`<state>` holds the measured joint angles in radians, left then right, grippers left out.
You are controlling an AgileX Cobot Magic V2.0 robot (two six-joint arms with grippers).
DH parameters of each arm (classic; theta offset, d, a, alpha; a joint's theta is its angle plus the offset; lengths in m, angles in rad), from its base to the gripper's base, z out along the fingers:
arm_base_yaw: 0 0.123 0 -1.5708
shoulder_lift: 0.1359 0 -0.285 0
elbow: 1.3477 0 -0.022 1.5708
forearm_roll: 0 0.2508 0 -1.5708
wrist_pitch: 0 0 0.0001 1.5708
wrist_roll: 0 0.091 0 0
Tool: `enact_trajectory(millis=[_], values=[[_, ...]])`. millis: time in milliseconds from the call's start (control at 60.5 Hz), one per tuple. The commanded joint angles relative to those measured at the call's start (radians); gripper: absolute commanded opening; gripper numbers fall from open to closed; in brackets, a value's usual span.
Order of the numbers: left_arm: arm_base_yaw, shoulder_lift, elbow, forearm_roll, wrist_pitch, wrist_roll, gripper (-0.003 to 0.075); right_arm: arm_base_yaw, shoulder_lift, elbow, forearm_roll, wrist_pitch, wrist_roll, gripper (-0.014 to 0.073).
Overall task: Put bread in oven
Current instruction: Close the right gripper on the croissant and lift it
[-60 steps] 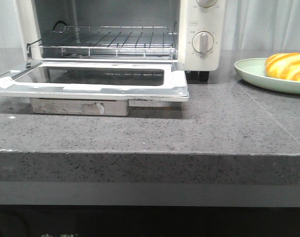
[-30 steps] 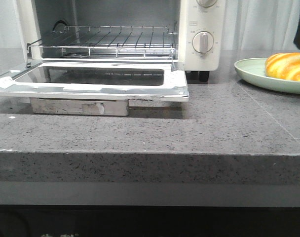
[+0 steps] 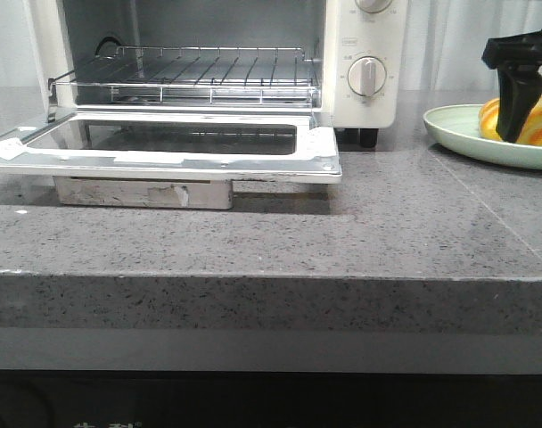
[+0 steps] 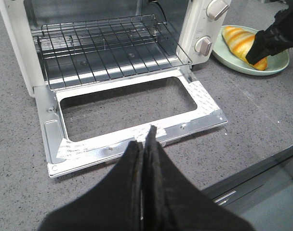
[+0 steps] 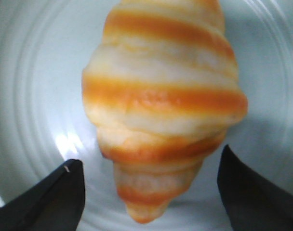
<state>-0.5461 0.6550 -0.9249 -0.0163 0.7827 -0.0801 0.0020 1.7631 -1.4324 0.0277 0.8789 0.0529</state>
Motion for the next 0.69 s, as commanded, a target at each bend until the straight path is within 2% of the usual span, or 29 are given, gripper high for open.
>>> enact_trajectory(millis=[0,149,215,397,463,678], values=[[-0.001,0.002,-0.027,-0.009,-0.083,-0.001,-0.0018,-0.004,-0.018,-0.044,-0.013,-0.065,0.013,0.0580],[-0.001,0.002,-0.027,-0.009,-0.083,-0.001,-0.0018,-0.004,0.016,-0.044,-0.014,-0.093,0.014,0.0577],[-0.001,0.002,-0.027,-0.009,-0.083,-0.001,-0.0018,-0.004,0.028,-0.044,-0.014,-0.089,0.014,0.0538],[-0.001,0.002,-0.027,-0.009,-0.083,-0.001,-0.0018,-0.004,0.028,-0.044,-0.017,-0.077,0.012,0.0209],[-0.001,0.002,-0.027,-0.009,-0.083,-0.001,-0.0018,-0.004,0.023,-0.044,-0.022,-0.077,0.012,0.0156],[-0.001,0.002,-0.027,-0.009,-0.086,-0.001,-0.0018,-0.004,-0.040,-0.044,-0.028,-0.035,0.009,0.0150]])
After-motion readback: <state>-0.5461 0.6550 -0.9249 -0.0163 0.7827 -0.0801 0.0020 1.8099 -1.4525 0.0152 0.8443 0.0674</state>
